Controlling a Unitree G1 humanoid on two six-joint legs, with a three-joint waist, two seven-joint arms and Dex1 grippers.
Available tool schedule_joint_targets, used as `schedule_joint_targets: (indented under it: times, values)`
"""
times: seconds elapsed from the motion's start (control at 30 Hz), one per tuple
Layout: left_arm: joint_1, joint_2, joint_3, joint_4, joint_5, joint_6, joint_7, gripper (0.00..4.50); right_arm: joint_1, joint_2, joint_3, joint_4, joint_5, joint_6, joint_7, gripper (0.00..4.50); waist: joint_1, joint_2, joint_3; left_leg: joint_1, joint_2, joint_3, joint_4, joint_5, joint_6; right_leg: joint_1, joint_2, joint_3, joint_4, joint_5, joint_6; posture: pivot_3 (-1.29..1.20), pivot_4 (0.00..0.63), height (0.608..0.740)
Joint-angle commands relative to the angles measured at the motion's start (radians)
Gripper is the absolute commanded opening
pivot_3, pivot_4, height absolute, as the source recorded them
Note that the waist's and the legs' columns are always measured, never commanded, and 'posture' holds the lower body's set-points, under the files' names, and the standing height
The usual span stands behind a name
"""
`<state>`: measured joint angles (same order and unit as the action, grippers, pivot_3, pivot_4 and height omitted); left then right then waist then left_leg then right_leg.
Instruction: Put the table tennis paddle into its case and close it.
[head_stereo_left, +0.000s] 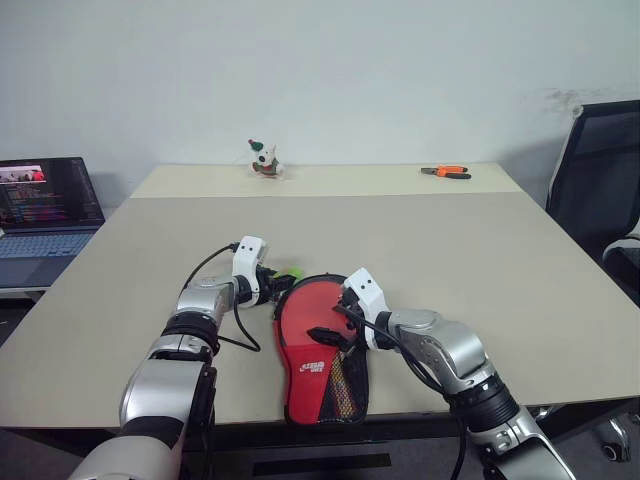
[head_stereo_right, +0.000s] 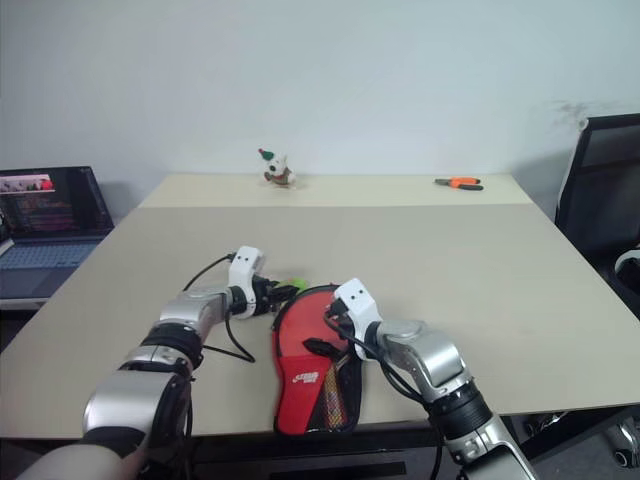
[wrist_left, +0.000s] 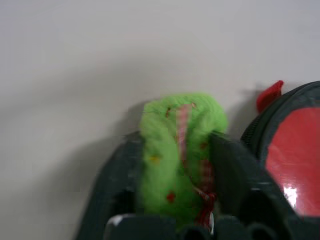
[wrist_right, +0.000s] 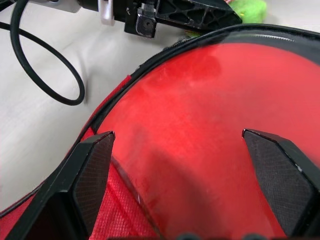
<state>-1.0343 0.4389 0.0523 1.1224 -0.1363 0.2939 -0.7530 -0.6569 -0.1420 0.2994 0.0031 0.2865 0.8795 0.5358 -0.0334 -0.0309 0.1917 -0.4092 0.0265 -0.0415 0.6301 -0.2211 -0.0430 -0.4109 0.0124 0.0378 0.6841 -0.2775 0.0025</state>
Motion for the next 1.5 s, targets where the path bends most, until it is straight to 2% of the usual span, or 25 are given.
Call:
schedule_joint_targets:
  times: [0.03,0.1,0.13,0.27,0.47,0.83,1.0,1.23,1.37,1.5]
  values:
    - [-0.006,0.002,0.014,0.015,0.017,-0.018,0.043,0.65,-0.007,-0.006,0.031,-0.038,-0.014,-0.023,0.022,4.50,0.000,0.000,0.000,0.000,0.000,0.000,0.000,0.000,0.000,0.000,0.000,0.000,0.001,0.000,0.000,0.00,0.150,0.740]
    - [-0.023,-0.004,0.019,0.024,0.026,-0.045,0.093,0.05,-0.001,-0.017,0.061,-0.009,-0.031,-0.033,0.038,4.50,0.000,0.000,0.000,0.001,0.000,0.000,0.001,0.000,0.000,0.000,0.000,0.000,0.002,0.000,0.000,0.00,0.150,0.740]
    - [-0.032,-0.007,0.016,0.030,0.036,-0.063,0.112,0.02,0.001,-0.020,0.070,0.005,-0.037,-0.035,0.043,4.50,0.000,0.000,0.000,0.001,0.000,0.000,0.002,0.000,0.000,0.000,0.000,0.000,0.003,0.000,0.000,0.00,0.150,0.740]
    - [-0.110,-0.039,-0.011,0.101,0.102,-0.166,0.242,0.02,0.012,-0.039,0.107,0.065,-0.078,-0.066,0.057,4.50,0.001,0.000,0.000,0.001,-0.001,0.000,0.006,0.000,0.000,0.001,0.000,0.000,0.007,0.000,0.000,0.00,0.150,0.740]
    - [-0.221,-0.125,-0.045,0.189,0.190,-0.258,0.346,0.02,0.027,-0.043,0.153,0.141,-0.120,-0.096,0.091,4.50,0.001,-0.001,-0.001,0.001,-0.005,0.000,0.014,0.000,0.000,0.002,0.001,-0.001,0.012,-0.002,0.006,0.00,0.150,0.740]
    - [-0.327,-0.276,-0.215,0.236,0.431,-0.448,0.400,0.02,0.082,-0.006,0.216,0.161,-0.188,-0.081,0.114,4.50,-0.002,-0.002,-0.003,0.008,-0.004,0.003,0.013,0.000,0.000,0.007,0.002,0.002,0.013,-0.002,0.007,0.00,0.150,0.740]
    - [-0.338,-0.339,-0.231,0.240,0.468,-0.507,0.364,0.02,0.108,0.001,0.207,0.128,-0.198,-0.056,0.109,4.50,0.000,-0.002,-0.005,0.008,-0.004,0.004,0.013,0.000,0.000,0.007,0.002,0.002,0.013,-0.002,0.008,0.00,0.150,0.740]
    - [-0.336,-0.488,-0.241,0.222,0.455,-0.647,0.133,0.02,0.126,-0.003,0.196,0.104,-0.201,-0.041,0.102,4.50,0.001,-0.001,-0.006,0.008,-0.005,0.004,0.013,0.000,0.000,0.007,0.002,0.002,0.012,-0.002,0.008,0.00,0.150,0.740]
    - [-0.317,-0.516,-0.228,0.211,0.434,-0.688,0.034,0.02,0.110,0.002,0.185,0.120,-0.203,-0.048,0.103,4.50,0.000,0.003,-0.008,0.008,-0.005,0.004,0.012,0.000,0.000,0.007,0.002,0.003,0.012,-0.002,0.008,0.00,0.150,0.740]
    - [-0.312,-0.500,-0.232,0.214,0.443,-0.679,0.032,0.02,0.099,0.013,0.183,0.136,-0.208,-0.056,0.103,4.50,0.000,0.003,-0.008,0.008,-0.006,0.004,0.012,0.000,0.000,0.007,0.002,0.003,0.012,-0.002,0.008,0.00,0.150,0.740]
